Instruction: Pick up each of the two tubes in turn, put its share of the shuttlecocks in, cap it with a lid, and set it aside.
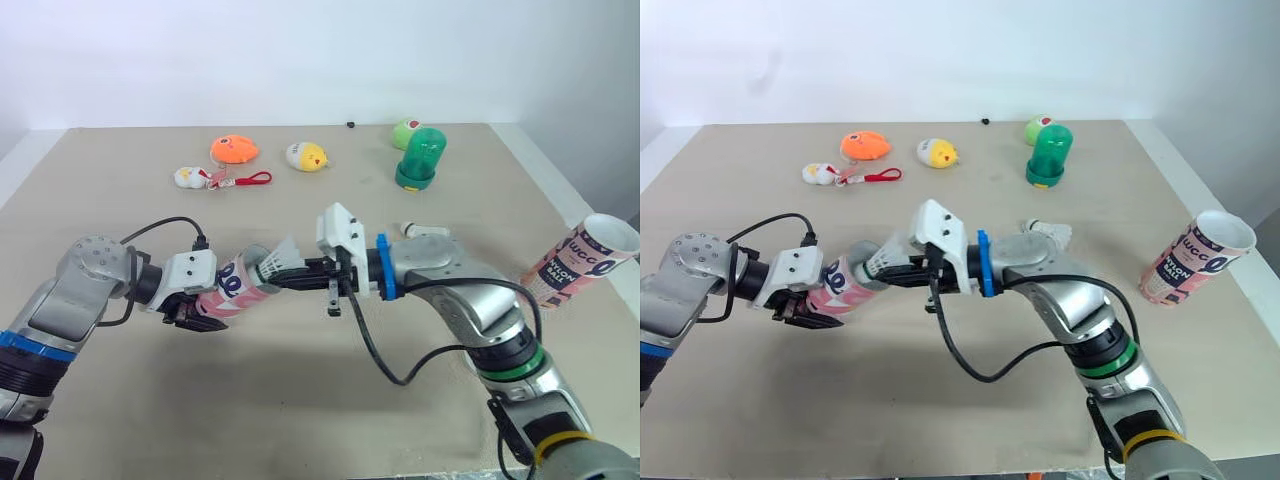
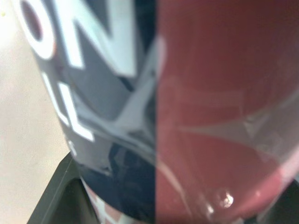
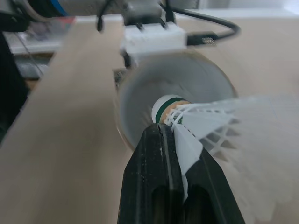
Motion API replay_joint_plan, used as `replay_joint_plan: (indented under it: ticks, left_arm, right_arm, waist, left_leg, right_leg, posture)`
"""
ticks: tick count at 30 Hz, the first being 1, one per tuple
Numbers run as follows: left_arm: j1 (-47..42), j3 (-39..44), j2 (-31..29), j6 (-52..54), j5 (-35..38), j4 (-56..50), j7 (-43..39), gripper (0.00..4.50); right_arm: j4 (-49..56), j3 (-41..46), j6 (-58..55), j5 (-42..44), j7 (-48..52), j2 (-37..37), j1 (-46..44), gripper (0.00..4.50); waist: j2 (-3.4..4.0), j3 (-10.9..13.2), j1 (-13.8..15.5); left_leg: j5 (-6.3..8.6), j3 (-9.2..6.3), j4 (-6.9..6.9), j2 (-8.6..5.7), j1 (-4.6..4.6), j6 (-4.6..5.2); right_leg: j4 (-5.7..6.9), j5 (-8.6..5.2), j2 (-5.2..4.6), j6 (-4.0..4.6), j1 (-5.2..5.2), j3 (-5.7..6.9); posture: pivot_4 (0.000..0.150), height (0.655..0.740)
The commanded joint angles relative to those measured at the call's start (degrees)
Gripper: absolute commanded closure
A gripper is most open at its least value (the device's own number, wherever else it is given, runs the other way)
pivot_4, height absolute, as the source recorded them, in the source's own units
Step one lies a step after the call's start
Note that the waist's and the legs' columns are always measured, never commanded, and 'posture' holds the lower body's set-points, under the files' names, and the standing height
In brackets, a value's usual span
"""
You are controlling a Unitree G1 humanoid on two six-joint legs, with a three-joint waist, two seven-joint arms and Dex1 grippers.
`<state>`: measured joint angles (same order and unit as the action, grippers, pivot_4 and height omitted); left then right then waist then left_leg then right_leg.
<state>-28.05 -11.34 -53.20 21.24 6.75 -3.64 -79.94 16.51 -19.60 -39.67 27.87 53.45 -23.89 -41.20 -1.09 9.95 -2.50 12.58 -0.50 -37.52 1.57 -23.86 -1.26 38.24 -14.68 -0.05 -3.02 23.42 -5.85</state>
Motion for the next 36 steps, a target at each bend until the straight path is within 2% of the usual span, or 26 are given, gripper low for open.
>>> replay_joint_plan:
  ticks: [1, 3, 4, 5, 6, 8, 12, 16, 23, 29, 36]
  left_arm:
    - [0.5, -0.5, 0.1, 0.2, 0.5, -1.7, 0.2, 1.51]
    - [0.7, -0.4, -0.1, 0.4, 0.6, -1.9, 0.2, 1.51]
    - [0.7, -0.3, -0.1, 0.5, 0.6, -2.0, 0.2, 1.51]
    - [0.7, -0.3, -0.1, 0.6, 0.7, -2.1, 0.2, 1.51]
    - [0.6, -0.2, -0.2, 0.7, 0.8, -2.2, 0.2, 1.51]
    - [0.5, -0.3, 0.0, 0.9, 1.0, -2.3, 0.2, 1.51]
    - [0.2, -0.8, 0.4, 0.8, 1.1, -1.9, 0.2, 1.51]
    - [-0.8, -1.4, 1.1, 0.2, 0.8, -0.8, -0.1, 1.51]
    - [-2.4, -2.7, 2.2, -0.9, 0.3, 0.9, -0.5, 1.51]
    - [-2.5, -2.6, 2.3, -1.1, 0.3, 1.0, -0.6, 1.51]
    - [-1.7, -1.9, 1.6, -0.6, 0.6, 0.2, -0.4, 1.51]
  right_arm:
    - [2.7, 5.2, -1.3, 5.4, -1.0, 2.4, 0.0, 2.87]
    - [4.1, 10.1, -3.5, 10.1, -3.0, 3.7, 1.2, 2.33]
    - [4.8, 12.4, -4.4, 11.9, -3.7, 3.5, 2.0, 1.8]
    - [5.7, 15.2, -5.6, 13.5, -4.4, 2.2, 3.5, 1.5]
    - [6.3, 16.9, -6.4, 14.4, -4.9, 1.2, 4.6, 0.85]
    - [6.7, 21.7, -7.1, 14.2, -6.8, -2.3, 8.2, 0.08]
    - [4.5, 28.4, -3.0, 8.3, -12.4, -7.5, 15.1, 0.08]
    - [-0.8, 34.3, 7.0, 1.3, -18.4, -7.4, 20.3, 0.08]
    - [-7.5, 35.5, 10.4, -5.1, -23.9, -7.7, 25.7, 0.08]
    - [-11.5, 32.2, 10.0, -6.1, -25.0, -5.3, 25.4, 0.08]
    - [-23.3, 27.7, 13.9, -8.9, -24.1, -2.2, 16.2, 0.08]
  waist:
    - [0.0, 0.0, 0.0]
    - [-0.03, 0.0, 0.1]
    - [-0.03, 0.0, 0.1]
    - [-0.03, 0.0, 0.1]
    - [-0.03, 0.0, 0.1]
    - [-0.04, 0.0, 0.2]
    - [-0.03, 0.0, 0.1]
    - [-0.03, 0.0, -0.1]
    - [-0.02, 0.0, -0.1]
    - [-0.01, 0.0, 0.0]
    - [-0.01, 0.0, -0.2]
  left_leg:
    - [0.0, -0.03, 0.0, -0.01, -0.03, 0.0]
    - [0.0, -0.05, -0.01, -0.01, -0.05, 0.0]
    - [0.0, -0.07, -0.01, -0.01, -0.06, 0.0]
    - [0.0, -0.07, -0.01, 0.0, -0.07, 0.0]
    - [0.0, -0.14, -0.01, 0.0, -0.1, 0.0]
    - [0.0, -0.18, -0.02, -0.03, -0.14, 0.0]
    - [0.0, -0.19, -0.01, -0.18, -0.2, 0.0]
    - [0.0, -0.16, 0.0, -0.14, -0.18, 0.0]
    - [0.0, -0.11, 0.0, -0.13, -0.16, 0.0]
    - [0.0, -0.07, -0.02, -0.2, -0.15, 0.01]
    - [-0.02, 0.04, -0.03, -0.18, -0.08, 0.03]
  right_leg:
    - [0.0, 0.0, -0.02, 0.01, -0.01, 0.03]
    - [0.0, 0.0, -0.07, 0.01, -0.01, 0.06]
    - [-0.01, 0.01, -0.1, 0.01, -0.01, 0.06]
    - [0.0, 0.0, -0.12, 0.01, -0.01, 0.07]
    - [-0.01, 0.0, -0.14, 0.03, -0.02, 0.13]
    - [-0.03, -0.01, -0.2, 0.03, -0.02, 0.18]
    - [-0.07, -0.02, -0.23, 0.04, 0.0, 0.21]
    - [-0.05, -0.05, -0.11, -0.01, 0.03, 0.17]
    - [-0.05, -0.04, -0.1, -0.02, 0.04, 0.1]
    - [-0.05, -0.01, -0.16, -0.07, 0.0, 0.04]
    - [-0.05, 0.06, -0.13, -0.12, 0.01, -0.07]
  posture:
    - [0.15, 0.74]
    - [0.15, 0.74]
    - [0.15, 0.74]
    - [0.15, 0.74]
    - [0.15, 0.74]
    - [0.15, 0.74]
    - [0.15, 0.74]
    - [0.15, 0.74]
    - [0.15, 0.74]
    - [0.15, 0.74]
    - [0.15, 0.74]
